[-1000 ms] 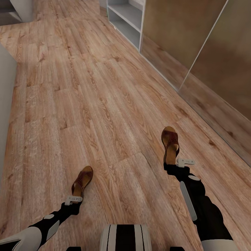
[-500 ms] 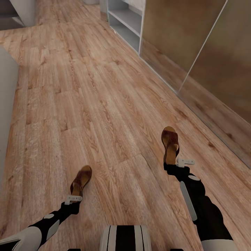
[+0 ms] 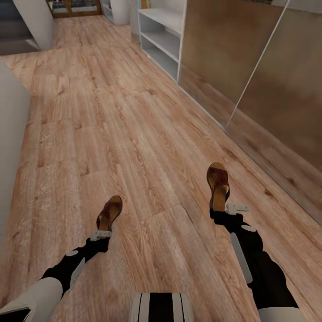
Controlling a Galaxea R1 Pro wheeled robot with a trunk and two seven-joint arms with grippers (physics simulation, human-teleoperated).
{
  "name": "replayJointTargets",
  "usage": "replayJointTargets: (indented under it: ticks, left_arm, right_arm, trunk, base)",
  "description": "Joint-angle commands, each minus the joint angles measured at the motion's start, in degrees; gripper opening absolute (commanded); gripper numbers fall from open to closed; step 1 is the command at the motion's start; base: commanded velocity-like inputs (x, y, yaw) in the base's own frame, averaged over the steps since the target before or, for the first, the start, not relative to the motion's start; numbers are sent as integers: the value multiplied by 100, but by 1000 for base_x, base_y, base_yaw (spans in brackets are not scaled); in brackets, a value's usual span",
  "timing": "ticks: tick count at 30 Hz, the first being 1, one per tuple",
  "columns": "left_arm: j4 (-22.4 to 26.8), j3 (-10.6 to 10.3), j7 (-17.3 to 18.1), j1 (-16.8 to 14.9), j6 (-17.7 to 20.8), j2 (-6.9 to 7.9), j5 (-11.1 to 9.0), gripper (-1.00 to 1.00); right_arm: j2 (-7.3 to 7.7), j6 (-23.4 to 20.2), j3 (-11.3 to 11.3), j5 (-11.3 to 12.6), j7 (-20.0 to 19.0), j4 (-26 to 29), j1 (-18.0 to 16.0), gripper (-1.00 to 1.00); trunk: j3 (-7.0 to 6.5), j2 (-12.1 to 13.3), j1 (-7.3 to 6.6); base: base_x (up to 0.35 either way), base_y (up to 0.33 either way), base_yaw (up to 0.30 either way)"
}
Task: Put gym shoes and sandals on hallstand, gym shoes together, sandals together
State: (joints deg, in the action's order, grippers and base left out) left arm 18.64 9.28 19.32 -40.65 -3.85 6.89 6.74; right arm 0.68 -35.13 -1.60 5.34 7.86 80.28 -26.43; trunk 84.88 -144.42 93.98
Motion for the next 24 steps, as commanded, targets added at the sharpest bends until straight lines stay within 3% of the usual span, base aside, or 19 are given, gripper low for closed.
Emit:
replayJointTargets:
  ticks: [1,2,3,5,7,9,10,13,14,15,18,24]
  left_arm:
    - [194,83,24,-5,119,-21,85,-100]
    - [471,83,26,-5,357,-51,81,-100]
    - [1132,78,33,-5,926,-138,71,-100]
    - [1503,76,35,-9,1226,-223,68,-100]
    - [2020,74,36,-14,1684,-430,71,-100]
    - [2241,74,37,-24,1958,-541,72,-100]
    - [2561,74,41,-37,2410,-698,66,-100]
    - [2661,74,44,-41,2496,-784,52,-100]
    - [2714,77,40,-40,2561,-900,41,-100]
    - [2724,76,39,-40,2609,-924,40,-100]
    - [2738,77,38,-40,2926,-968,40,-100]
    - [2741,128,43,-40,3045,-976,44,-100]
  right_arm:
    - [2,-24,7,69,55,6,-2,-100]
    - [2,-23,11,65,53,6,-2,-100]
    - [2,-21,23,40,50,6,-2,-100]
    - [2,-21,26,35,49,6,-2,-100]
    - [2,-20,28,31,49,11,-2,-100]
    - [2,-20,28,30,49,13,-2,-100]
    - [2,-20,28,28,54,14,-2,-100]
    - [2,-20,28,28,56,14,-2,-100]
    - [2,-20,29,26,57,14,-2,-100]
    - [2,-20,29,25,57,14,-2,-100]
    - [-4,-20,32,28,58,14,-2,-100]
    - [-6,-20,36,29,58,14,-2,-100]
  trunk:
    - [-19,0,-3]
    - [-41,1,-6]
    - [-63,3,-9]
    - [-108,5,-14]
    - [-152,8,-19]
    - [-196,11,-24]
    - [-218,12,-27]
    - [-285,16,-34]
    - [-307,18,-37]
    - [-331,19,-39]
    - [-414,23,-47]
    - [-601,31,-63]
  base:
    - [0,0,0]
    - [0,0,0]
    - [0,0,0]
    - [0,0,0]
    - [0,0,0]
    - [0,0,0]
    - [0,0,0]
    - [0,0,0]
    - [0,0,0]
    - [0,0,0]
    - [0,0,0]
    - [0,0,0]
